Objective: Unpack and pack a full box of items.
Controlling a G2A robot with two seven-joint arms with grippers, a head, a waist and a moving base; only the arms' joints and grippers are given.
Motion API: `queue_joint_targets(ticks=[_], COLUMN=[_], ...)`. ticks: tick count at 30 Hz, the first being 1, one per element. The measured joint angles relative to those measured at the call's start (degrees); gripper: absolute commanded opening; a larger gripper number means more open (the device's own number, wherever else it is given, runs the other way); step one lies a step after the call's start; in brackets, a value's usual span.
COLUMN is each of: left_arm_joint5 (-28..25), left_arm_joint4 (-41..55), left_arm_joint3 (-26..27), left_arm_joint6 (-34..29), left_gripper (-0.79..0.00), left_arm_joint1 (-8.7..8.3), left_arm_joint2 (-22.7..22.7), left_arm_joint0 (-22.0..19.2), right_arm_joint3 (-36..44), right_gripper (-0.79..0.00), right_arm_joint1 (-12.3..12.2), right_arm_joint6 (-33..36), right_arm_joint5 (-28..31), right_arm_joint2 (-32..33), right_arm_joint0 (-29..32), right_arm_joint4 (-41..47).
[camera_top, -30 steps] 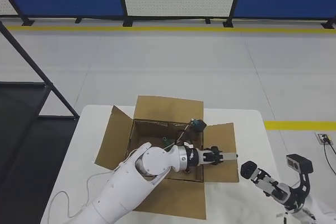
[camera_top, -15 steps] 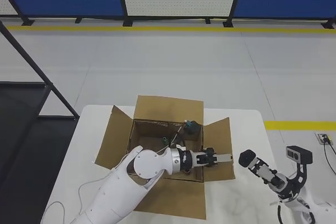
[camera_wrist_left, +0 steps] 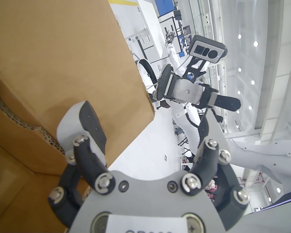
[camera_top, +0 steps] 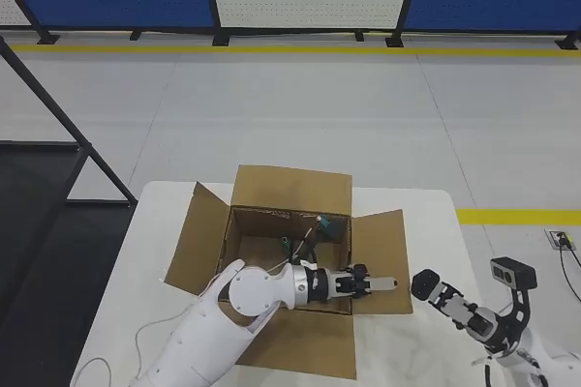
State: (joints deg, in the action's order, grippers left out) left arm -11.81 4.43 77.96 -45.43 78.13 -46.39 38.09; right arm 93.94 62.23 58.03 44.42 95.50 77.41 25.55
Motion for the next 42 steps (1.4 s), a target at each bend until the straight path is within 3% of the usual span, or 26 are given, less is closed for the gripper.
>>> queue_joint_targets(ticks=[6, 14, 22, 27, 31, 36, 42], left_arm_joint5=[1.2, -0.2, -1.3, -1.2, -0.3, 0.4, -0.3], left_arm_joint4=[0.6, 1.6, 1.2, -2.0, -5.8, -11.0, -7.7], left_arm_joint3=[-3.1, -6.5, -4.4, 3.0, 11.7, 25.3, 38.2], left_arm_joint6=[2.1, 2.6, 4.6, 7.1, 7.2, 5.2, 3.8], left_gripper=[0.0, 0.0, 0.0, 0.0, 0.0, 0.0, 0.0], left_arm_joint1=[1.41, 2.87, 3.04, 1.65, -0.4, -3.32, -5.41], left_arm_joint2=[1.6, 3.1, 1.5, -2.9, -9.7, -21.6, -35.8], left_arm_joint0=[-3.2, -5.2, -4.4, -0.7, 4.1, 13.2, 24.0], right_arm_joint3=[5.4, 4.3, 3.7, 2.2, 0.3, -1.0, -2.6], right_gripper=[0.0, 0.0, 0.0, 0.0, 0.0, 0.0, 0.0], right_arm_joint1=[-0.5, -0.9, -1.2, -1.1, -1.0, -1.1, -1.5], right_arm_joint6=[1.2, 0.9, -2.1, -5.5, -8.6, -9.8, -8.3], right_arm_joint5=[0.7, 0.6, -1.6, -4.6, -5.7, -6.0, -7.7], right_arm_joint2=[-1.8, -2.8, -3.0, -5.6, -6.4, -6.5, -6.8], right_arm_joint0=[4.6, 3.9, 2.6, -1.1, -3.1, -4.7, -6.7], right_arm_joint4=[-2.4, -4.6, -9.4, -13.1, -15.9, -17.0, -18.0])
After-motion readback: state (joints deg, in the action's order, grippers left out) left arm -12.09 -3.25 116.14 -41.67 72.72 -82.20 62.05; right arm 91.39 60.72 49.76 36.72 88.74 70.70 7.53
